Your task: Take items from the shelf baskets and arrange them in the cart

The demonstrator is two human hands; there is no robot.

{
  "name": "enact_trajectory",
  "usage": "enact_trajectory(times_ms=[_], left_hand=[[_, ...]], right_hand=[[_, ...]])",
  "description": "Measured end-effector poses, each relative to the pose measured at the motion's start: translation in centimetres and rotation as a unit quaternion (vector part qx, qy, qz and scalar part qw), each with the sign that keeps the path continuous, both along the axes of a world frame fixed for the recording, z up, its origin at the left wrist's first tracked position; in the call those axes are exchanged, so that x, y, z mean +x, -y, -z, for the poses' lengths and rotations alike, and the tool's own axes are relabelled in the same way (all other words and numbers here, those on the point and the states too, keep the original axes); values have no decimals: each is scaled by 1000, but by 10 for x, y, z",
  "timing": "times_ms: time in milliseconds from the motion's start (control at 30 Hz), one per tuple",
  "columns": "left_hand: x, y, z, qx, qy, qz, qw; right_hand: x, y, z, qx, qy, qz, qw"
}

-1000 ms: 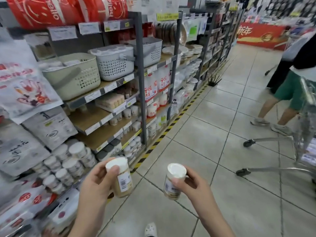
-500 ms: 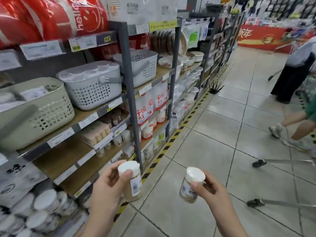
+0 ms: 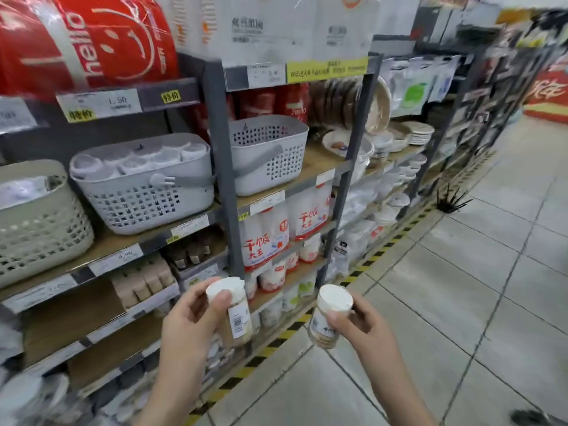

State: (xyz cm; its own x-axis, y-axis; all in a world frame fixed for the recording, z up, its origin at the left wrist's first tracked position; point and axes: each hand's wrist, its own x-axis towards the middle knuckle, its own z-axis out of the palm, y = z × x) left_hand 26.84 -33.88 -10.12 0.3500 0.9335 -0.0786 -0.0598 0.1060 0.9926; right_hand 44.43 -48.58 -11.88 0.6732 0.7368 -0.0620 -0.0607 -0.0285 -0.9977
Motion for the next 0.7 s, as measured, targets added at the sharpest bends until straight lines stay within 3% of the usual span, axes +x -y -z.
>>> enact_trajectory(times_ms=[367,700], left_hand=[[109,-62,-4,-12,-22,-56,998],[224,-165,-34,84,24,-54,995]], right_hand=[[133,-67,7,-1,-52,-29,998],[249,-170,-29,28,-17,-37,999]])
